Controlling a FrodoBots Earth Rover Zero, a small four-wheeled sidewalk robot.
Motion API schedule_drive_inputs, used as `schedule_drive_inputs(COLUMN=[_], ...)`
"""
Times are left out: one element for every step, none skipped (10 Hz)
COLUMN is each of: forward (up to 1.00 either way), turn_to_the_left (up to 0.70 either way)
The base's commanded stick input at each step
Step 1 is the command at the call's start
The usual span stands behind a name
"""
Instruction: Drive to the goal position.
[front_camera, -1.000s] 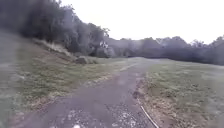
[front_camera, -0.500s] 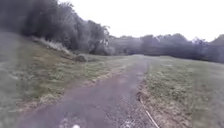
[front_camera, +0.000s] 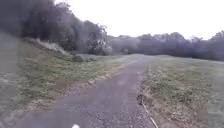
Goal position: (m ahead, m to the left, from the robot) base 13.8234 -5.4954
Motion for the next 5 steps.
schedule_drive_inputs(forward=[0.45, 0.45, 0.45, 0.45, 0.45], turn_to_the_left=[-0.27, -0.27, -0.03, -0.01, 0.00])
